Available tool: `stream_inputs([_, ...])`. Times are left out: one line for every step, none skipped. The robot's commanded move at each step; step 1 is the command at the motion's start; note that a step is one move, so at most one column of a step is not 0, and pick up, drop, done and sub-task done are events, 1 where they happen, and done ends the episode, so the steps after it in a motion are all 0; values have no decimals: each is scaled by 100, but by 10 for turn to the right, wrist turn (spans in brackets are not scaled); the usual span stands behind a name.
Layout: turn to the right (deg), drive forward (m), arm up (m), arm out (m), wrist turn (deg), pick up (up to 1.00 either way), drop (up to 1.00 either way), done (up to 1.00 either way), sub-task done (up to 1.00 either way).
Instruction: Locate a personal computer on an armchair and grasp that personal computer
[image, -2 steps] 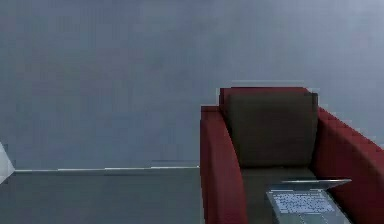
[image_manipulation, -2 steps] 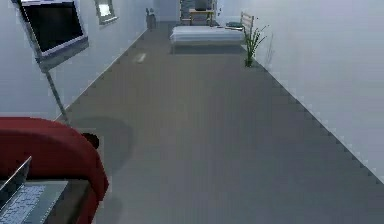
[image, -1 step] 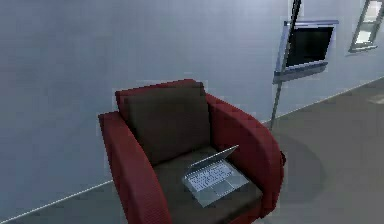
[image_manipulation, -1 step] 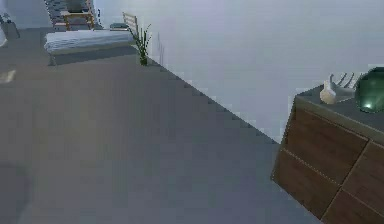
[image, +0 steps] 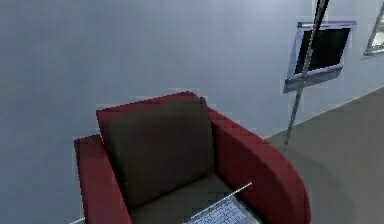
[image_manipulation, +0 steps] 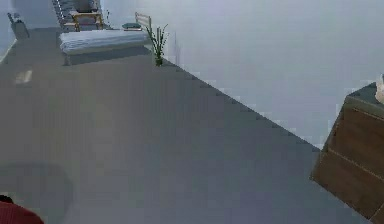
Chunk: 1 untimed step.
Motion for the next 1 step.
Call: stream_inputs([-450, 0, 0, 0, 0, 0, 0, 0, 0])
